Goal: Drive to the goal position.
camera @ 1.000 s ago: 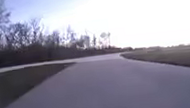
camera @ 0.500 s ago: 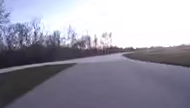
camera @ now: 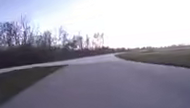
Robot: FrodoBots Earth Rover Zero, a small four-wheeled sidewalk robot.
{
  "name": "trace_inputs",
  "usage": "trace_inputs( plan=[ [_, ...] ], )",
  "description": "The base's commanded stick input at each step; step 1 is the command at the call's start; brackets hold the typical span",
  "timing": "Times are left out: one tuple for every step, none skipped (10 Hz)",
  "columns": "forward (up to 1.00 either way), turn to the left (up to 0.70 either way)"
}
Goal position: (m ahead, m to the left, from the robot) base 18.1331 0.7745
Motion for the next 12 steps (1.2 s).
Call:
trace_inputs(
  plan=[
    [1.00,0.01],
    [1.00,0.01],
    [1.00,0.01],
    [1.00,0.01],
    [1.00,0.01],
    [1.00,0.01],
    [1.00,0.01],
    [1.00,0.01],
    [1.00,0.01],
    [1.00,0.01],
    [1.00,0.01],
    [1.00,0.01]
  ],
)
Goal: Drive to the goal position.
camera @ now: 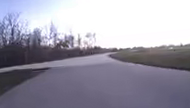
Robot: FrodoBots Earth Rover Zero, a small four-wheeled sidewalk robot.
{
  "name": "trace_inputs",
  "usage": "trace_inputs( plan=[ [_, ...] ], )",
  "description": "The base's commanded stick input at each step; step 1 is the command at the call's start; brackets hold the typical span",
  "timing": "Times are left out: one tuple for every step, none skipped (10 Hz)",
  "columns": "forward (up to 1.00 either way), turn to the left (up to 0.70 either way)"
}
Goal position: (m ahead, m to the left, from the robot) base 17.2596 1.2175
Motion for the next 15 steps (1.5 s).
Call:
trace_inputs(
  plan=[
    [1.00,0.01],
    [1.00,0.01],
    [1.00,0.01],
    [1.00,0.01],
    [1.00,0.01],
    [1.00,0.01],
    [1.00,0.01],
    [1.00,0.01],
    [1.00,0.01],
    [1.00,0.01],
    [1.00,0.01],
    [1.00,0.01],
    [1.00,0.01],
    [1.00,0.01],
    [1.00,0.01]
  ],
)
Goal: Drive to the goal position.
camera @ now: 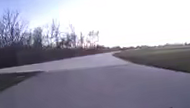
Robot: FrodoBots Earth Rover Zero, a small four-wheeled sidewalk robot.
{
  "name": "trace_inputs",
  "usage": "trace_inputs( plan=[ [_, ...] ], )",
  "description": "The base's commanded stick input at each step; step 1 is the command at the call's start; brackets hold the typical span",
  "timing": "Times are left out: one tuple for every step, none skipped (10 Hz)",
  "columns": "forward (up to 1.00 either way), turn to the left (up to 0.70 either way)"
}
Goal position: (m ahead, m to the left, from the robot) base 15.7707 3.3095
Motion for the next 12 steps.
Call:
trace_inputs(
  plan=[
    [1.00,0.01],
    [1.00,0.01],
    [1.00,0.01],
    [1.00,0.01],
    [1.00,0.01],
    [1.00,0.01],
    [1.00,0.01],
    [1.00,0.01],
    [1.00,0.01],
    [1.00,0.01],
    [1.00,0.01],
    [1.00,0.01]
  ],
)
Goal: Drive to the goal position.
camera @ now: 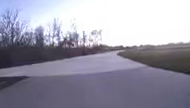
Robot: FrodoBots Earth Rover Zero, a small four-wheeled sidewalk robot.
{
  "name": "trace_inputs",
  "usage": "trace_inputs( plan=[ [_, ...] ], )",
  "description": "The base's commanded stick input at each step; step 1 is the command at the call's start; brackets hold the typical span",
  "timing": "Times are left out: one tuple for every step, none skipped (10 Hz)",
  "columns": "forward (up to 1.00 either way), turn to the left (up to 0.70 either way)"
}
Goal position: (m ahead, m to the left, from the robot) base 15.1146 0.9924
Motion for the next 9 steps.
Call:
trace_inputs(
  plan=[
    [1.00,0.01],
    [1.00,0.01],
    [1.00,0.01],
    [1.00,0.01],
    [1.00,0.01],
    [1.00,0.01],
    [1.00,0.01],
    [1.00,0.01],
    [1.00,0.01]
  ],
)
